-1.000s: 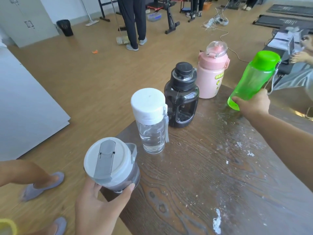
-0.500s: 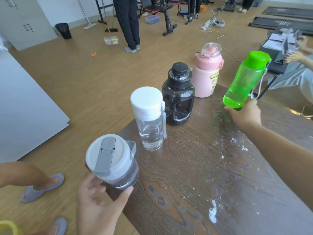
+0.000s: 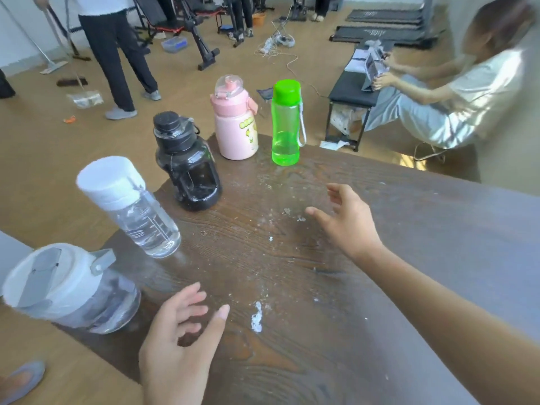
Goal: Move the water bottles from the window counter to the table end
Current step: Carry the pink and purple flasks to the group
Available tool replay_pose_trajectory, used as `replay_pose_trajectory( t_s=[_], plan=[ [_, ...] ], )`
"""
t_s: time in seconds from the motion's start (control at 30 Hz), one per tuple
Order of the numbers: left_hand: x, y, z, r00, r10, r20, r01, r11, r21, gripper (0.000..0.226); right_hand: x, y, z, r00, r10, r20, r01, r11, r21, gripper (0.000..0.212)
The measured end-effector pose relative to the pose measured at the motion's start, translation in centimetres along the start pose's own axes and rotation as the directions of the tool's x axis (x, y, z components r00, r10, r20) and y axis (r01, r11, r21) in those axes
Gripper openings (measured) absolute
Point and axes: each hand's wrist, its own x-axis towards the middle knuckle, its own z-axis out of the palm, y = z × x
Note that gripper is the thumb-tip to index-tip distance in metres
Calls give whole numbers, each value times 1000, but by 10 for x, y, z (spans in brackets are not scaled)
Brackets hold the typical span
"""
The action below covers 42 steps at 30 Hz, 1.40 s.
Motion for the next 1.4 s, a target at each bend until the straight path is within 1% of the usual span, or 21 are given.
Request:
replay_pose_trajectory(
  t_s=[0.13,0.23,0.33,0.43,0.53,0.6,0.67,0.83,0.93,1.0,1.07,1.17,1.23,1.27,1.33,1.4],
  plan=[
    [-12,36,52,981,9,194,-7,1000,-13,59,-44,21,-53,998,50,-48,-48,997,55,67],
    [-28,59,100,943,52,330,-48,999,-20,61,-77,47,-94,982,120,-145,-106,989,100,67],
    [-55,82,150,883,100,458,-100,995,-24,67,-112,72,-134,943,201,-264,-164,974,154,65],
    [-90,106,199,811,149,567,-145,988,-52,69,-150,100,-175,886,270,-378,-212,959,188,64],
    [-127,129,243,729,199,655,-192,978,-84,70,-182,128,-211,827,332,-453,-264,942,208,65],
    [-158,143,274,664,238,709,-233,967,-106,70,-205,150,-235,778,371,-507,-296,928,225,66],
    [-182,154,296,615,260,745,-246,960,-132,70,-222,165,-251,732,404,-549,-321,915,245,66],
    [-265,181,354,456,325,829,-300,933,-200,72,-289,196,-296,571,498,-653,-372,866,335,62],
    [-318,188,376,360,346,866,-307,921,-240,77,-333,206,-307,506,547,-667,-396,834,384,61],
    [-353,191,388,283,355,891,-332,908,-257,78,-362,211,-308,472,566,-676,-416,819,395,60],
    [-386,192,400,214,366,906,-361,891,-275,78,-389,217,-308,423,584,-692,-442,800,406,56],
    [-427,196,418,141,366,920,-389,875,-288,86,-422,227,-311,288,587,-756,-491,769,409,41],
    [-445,197,427,116,352,929,-403,871,-279,84,-438,231,-315,195,574,-795,-531,743,407,25],
    [-453,197,431,119,352,928,-407,870,-278,81,-444,232,-318,155,566,-810,-534,737,414,19],
    [-463,195,438,149,344,927,-412,874,-259,73,-453,234,-324,102,574,-812,-522,726,447,24],
    [-468,192,445,173,324,930,-426,876,-225,65,-456,237,-329,98,599,-795,-531,707,467,37]
  ],
)
